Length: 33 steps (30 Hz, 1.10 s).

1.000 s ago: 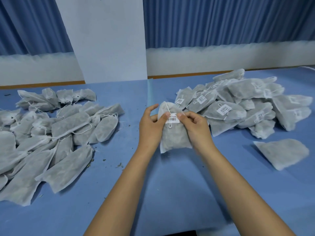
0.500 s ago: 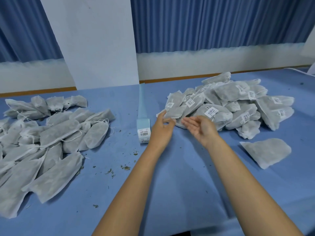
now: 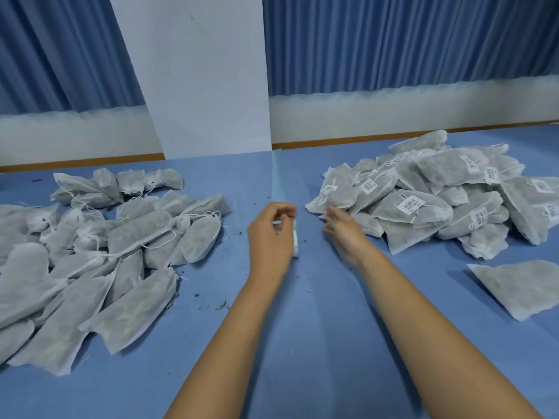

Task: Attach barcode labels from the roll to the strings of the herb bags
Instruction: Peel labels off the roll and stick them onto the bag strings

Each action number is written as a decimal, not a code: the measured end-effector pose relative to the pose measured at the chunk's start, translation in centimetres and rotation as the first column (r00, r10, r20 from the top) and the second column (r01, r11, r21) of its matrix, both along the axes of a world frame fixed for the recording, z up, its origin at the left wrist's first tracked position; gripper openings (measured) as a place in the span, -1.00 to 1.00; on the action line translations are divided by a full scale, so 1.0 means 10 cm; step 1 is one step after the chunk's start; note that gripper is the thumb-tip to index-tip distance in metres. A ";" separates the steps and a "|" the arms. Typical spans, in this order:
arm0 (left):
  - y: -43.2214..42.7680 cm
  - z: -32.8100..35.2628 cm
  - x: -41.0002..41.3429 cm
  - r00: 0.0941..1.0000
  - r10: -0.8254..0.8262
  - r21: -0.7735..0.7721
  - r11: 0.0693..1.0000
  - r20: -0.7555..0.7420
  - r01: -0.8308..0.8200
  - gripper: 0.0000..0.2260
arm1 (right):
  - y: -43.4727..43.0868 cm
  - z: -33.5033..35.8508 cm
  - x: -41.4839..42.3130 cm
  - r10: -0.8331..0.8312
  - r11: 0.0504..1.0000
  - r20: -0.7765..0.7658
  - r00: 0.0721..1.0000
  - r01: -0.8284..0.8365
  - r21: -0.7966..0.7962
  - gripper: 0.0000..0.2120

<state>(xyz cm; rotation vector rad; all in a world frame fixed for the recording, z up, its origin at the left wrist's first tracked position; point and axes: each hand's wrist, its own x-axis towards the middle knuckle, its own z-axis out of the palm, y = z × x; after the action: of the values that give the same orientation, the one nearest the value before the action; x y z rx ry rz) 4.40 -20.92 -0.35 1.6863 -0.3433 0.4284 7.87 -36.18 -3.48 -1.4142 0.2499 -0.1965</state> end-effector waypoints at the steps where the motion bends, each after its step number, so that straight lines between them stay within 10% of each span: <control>1: 0.12 -0.02 0.08 0.992 0.125 0.088 0.988 0.017 -0.126 -0.78 | 0.00 0.00 0.04 0.010 1.000 -0.002 1.000 -0.010 0.004 -0.61; 5: 0.62 -0.26 0.40 0.816 0.578 0.740 0.547 0.004 -0.391 -0.63 | 0.03 -0.10 0.14 0.006 0.989 -0.006 1.000 -0.007 -0.149 -0.66; 10: 0.88 -0.49 0.59 0.763 0.645 0.921 0.264 0.051 -0.285 -0.58 | 0.22 -0.22 0.17 -0.128 0.955 0.120 0.984 0.155 -0.252 -0.70; 18: 0.89 -0.29 0.53 0.972 0.195 0.436 0.869 0.130 -0.232 -0.57 | 0.36 0.10 0.02 0.178 0.847 0.510 0.842 0.133 -0.515 -0.56; 22: 0.85 -0.18 0.45 0.942 -0.031 0.407 0.906 0.336 -0.115 -0.67 | 0.52 0.14 -0.04 0.416 0.736 0.433 0.799 -0.017 -0.676 -0.37; 33: 0.93 -0.17 0.41 0.944 0.064 0.452 0.866 0.325 -0.214 -0.61 | 0.67 0.19 -0.20 0.298 0.718 0.541 0.786 0.189 -0.670 -0.91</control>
<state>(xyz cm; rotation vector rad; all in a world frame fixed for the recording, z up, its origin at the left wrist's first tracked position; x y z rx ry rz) 8.55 -11.66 -2.07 2.1487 -0.5899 0.7616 5.90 -29.47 -1.62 -2.0185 -0.4914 -0.7614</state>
